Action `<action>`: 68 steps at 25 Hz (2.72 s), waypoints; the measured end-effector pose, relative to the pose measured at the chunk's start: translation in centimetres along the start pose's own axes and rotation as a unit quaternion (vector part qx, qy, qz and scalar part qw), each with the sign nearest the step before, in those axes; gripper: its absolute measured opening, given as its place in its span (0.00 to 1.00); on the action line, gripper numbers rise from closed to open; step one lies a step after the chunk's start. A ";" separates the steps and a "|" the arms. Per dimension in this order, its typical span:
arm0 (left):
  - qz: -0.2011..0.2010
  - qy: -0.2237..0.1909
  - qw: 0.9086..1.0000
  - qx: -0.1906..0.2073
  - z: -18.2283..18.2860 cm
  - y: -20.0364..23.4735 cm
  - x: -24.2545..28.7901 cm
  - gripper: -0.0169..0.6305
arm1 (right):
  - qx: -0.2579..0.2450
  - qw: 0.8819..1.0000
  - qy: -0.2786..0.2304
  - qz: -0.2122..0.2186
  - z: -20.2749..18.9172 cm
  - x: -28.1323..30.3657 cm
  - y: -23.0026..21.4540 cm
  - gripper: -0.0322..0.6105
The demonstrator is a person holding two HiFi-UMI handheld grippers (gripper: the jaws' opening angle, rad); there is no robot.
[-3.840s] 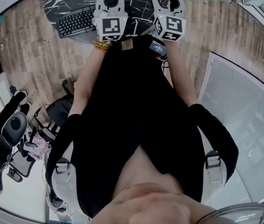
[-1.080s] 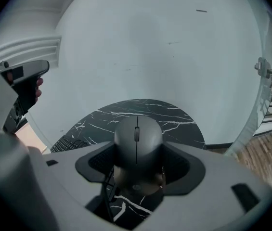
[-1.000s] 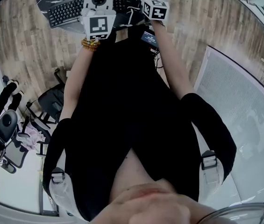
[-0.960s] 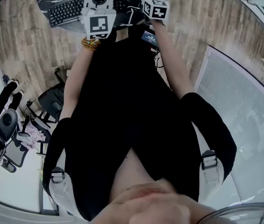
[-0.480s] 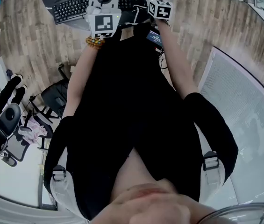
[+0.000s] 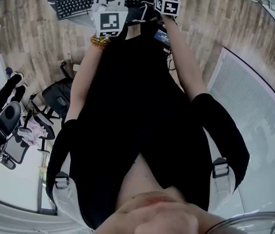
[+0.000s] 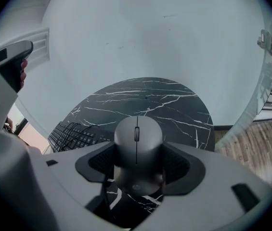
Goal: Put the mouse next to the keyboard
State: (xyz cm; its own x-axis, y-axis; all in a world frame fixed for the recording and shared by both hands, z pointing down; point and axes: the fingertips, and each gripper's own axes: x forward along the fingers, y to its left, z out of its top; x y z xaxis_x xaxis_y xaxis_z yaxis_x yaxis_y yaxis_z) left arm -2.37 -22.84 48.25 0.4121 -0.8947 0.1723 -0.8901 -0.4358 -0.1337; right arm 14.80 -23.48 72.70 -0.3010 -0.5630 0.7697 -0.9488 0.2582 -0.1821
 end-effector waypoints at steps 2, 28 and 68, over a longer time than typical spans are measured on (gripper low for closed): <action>0.003 0.001 1.000 -0.001 -0.1 0.2 -0.2 0.05 | 0.005 1.000 0.006 0.000 -0.4 0.2 -0.1 0.49; 0.012 0.011 1.000 -0.002 -0.8 1.2 -1.0 0.05 | 0.065 0.996 0.053 -0.002 -3.0 2.9 -0.6 0.49; 0.009 0.008 1.000 -0.009 -0.8 1.1 -0.9 0.05 | 0.083 0.984 0.158 -0.014 -5.7 4.8 -1.0 0.49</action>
State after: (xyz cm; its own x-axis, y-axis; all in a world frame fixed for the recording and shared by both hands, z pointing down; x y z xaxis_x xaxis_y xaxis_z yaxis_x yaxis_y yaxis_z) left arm -3.86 -22.39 48.70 0.3936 -0.9005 0.1852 -0.9006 -0.4181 -0.1189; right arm 14.79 -22.01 80.07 -0.2540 -0.2898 0.9228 -0.9669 0.0990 -0.2351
